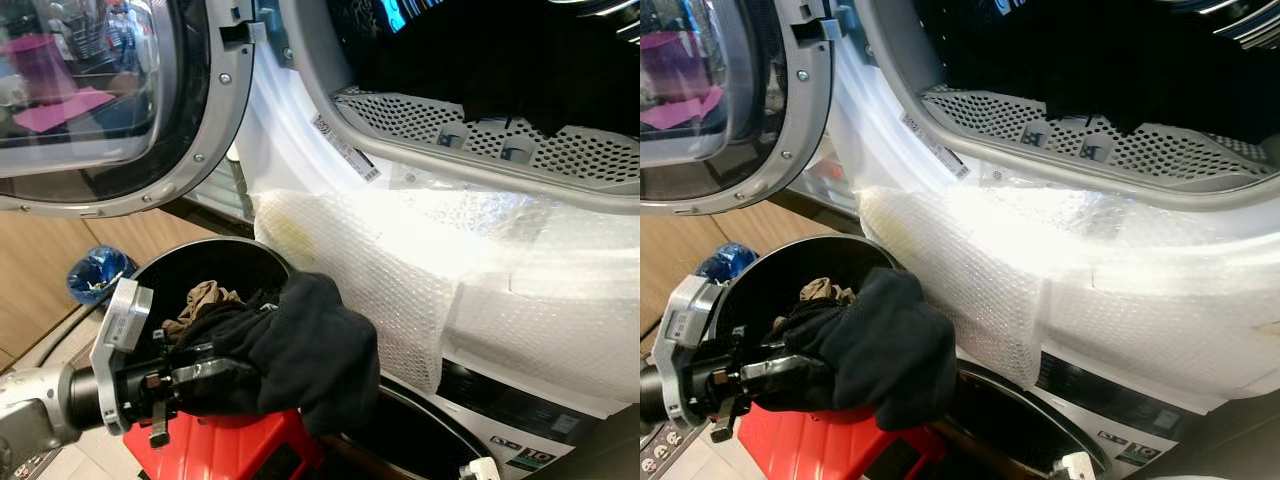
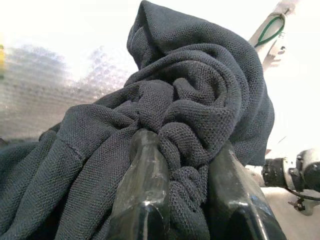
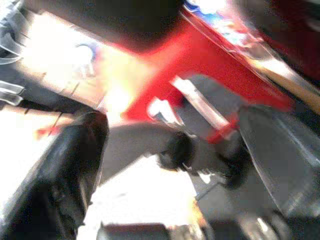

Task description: Clothes washing

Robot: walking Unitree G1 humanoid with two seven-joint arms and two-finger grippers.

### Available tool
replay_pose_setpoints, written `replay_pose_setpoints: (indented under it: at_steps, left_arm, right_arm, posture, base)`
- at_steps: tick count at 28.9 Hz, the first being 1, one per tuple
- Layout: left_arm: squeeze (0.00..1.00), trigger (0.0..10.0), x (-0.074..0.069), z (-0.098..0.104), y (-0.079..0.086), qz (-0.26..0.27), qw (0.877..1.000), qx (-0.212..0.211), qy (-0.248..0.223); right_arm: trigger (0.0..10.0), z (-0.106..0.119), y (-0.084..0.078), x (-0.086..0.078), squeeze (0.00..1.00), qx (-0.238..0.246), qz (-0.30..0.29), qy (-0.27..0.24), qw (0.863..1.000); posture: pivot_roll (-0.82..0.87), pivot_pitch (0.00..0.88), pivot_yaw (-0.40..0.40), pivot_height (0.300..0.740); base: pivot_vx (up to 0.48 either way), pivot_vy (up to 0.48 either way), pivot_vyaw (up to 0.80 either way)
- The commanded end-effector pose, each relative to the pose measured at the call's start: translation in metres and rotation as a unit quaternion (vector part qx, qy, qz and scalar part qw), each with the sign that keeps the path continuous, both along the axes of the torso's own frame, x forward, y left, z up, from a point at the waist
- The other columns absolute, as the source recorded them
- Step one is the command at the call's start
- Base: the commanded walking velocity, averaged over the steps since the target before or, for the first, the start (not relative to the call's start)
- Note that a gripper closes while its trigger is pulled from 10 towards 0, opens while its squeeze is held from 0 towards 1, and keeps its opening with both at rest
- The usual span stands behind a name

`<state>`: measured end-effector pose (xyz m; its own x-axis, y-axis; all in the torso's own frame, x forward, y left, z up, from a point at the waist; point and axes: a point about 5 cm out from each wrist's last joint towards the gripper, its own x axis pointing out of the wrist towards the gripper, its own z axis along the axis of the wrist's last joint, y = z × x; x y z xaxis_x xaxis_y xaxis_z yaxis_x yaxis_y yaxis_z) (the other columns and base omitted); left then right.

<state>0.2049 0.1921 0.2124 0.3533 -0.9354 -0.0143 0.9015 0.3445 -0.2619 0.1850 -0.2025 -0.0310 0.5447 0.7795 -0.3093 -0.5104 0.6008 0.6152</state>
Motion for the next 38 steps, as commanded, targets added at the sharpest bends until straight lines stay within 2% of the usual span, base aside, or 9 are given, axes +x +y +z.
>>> replay_pose_setpoints:
  at_steps: [1,6,8,12,14,18,22,27,38]
  left_arm:
    - [0.0,0.0,0.003,0.008,0.003,0.003,1.0,-0.006,-0.021]
    - [0.0,0.0,0.014,0.017,0.001,0.008,0.999,-0.026,-0.047]
    - [0.0,0.0,0.019,0.02,-0.003,0.005,0.997,-0.06,-0.049]
    - [0.0,0.0,0.019,0.016,-0.01,-0.006,0.996,-0.076,-0.042]
    - [0.0,0.0,0.021,0.014,-0.015,-0.009,0.996,-0.085,-0.039]
    - [0.0,0.0,0.025,0.015,-0.017,-0.011,0.994,-0.1,-0.038]
    - [0.0,0.0,0.032,0.012,-0.032,-0.017,0.99,-0.139,-0.027]
    - [0.0,0.0,0.043,0.007,-0.056,-0.029,0.986,-0.163,-0.007]
    - [0.0,0.0,0.041,-0.004,-0.104,-0.056,0.978,-0.194,0.05]
  right_arm:
    - [10.0,0.014,0.002,0.005,0.0,0.036,0.029,-0.033,0.998]
    - [10.0,0.058,0.02,0.034,0.0,0.108,0.025,-0.14,0.984]
    - [10.0,0.09,0.033,0.055,0.0,0.138,0.008,-0.211,0.968]
    - [10.0,0.115,0.04,0.064,0.0,0.192,-0.007,-0.25,0.949]
    - [10.0,0.12,0.045,0.059,1.0,0.219,0.009,-0.251,0.943]
    - [10.0,0.12,0.052,0.053,1.0,0.223,0.022,-0.243,0.944]
    - [10.0,0.123,0.059,0.035,1.0,0.252,0.045,-0.263,0.93]
    - [10.0,0.107,0.069,0.027,1.0,0.211,0.08,-0.249,0.942]
    - [10.0,0.103,0.072,0.057,0.95,0.147,-0.099,-0.28,0.943]
  posture:
    - [0.07,0.104,0.07,0.74]
    - [0.07,0.084,0.057,0.74]
    - [0.07,0.067,0.062,0.74]
    - [0.07,0.05,0.066,0.74]
    - [0.07,0.047,0.07,0.74]
    - [0.07,0.042,0.076,0.74]
    - [0.07,0.034,0.082,0.74]
    - [0.07,0.035,0.088,0.74]
    - [0.05,0.044,0.106,0.74]
  base:
    - [0.0,0.0,0.0]
    - [0.0,0.0,0.0]
    - [0.0,0.0,0.0]
    - [0.0,0.0,0.0]
    - [0.0,0.0,0.0]
    - [0.0,0.0,0.0]
    - [0.0,0.0,0.0]
    - [0.0,0.0,0.0]
    - [0.0,0.0,0.0]
